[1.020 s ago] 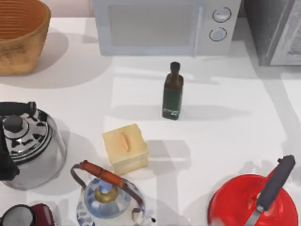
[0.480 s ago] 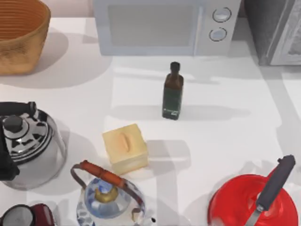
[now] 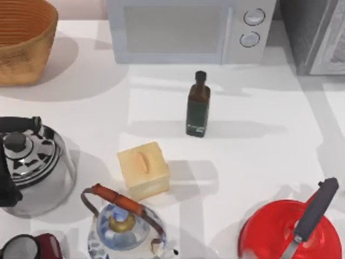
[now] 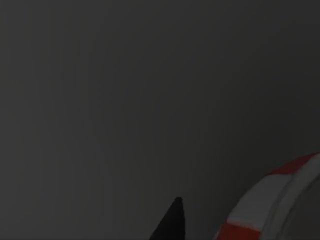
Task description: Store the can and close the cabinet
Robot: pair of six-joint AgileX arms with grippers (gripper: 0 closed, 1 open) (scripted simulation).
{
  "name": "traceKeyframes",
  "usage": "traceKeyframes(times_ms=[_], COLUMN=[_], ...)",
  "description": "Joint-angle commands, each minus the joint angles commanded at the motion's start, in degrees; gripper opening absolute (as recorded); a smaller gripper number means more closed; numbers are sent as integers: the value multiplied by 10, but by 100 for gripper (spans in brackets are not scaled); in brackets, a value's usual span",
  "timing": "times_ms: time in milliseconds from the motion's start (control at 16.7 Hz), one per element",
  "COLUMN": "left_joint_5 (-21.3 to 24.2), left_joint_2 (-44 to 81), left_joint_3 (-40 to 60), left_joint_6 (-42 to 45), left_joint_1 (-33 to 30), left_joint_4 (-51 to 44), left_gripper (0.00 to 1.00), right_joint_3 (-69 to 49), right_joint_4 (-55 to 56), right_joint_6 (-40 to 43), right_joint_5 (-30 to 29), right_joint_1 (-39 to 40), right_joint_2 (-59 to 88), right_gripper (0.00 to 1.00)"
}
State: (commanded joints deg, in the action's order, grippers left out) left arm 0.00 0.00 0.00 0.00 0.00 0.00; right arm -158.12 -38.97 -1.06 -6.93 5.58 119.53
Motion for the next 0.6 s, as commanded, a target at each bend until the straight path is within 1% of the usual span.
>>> traceKeyframes(times_ms=[420, 480, 600], left_joint_5=[0, 0, 0], left_joint_2=[0, 0, 0], left_joint_3=[0, 0, 0], left_joint_6=[0, 0, 0], left_joint_1=[0, 0, 0], left_joint_4=[0, 0, 0], left_gripper=[100, 100, 100], right_joint_3=[0, 0, 0], right_joint_4=[0, 0, 0], right_joint_6=[0, 0, 0], right_joint_5=[0, 0, 0], right_joint_1=[0, 0, 0], right_joint_2=[0, 0, 0], right_gripper=[98, 100, 100])
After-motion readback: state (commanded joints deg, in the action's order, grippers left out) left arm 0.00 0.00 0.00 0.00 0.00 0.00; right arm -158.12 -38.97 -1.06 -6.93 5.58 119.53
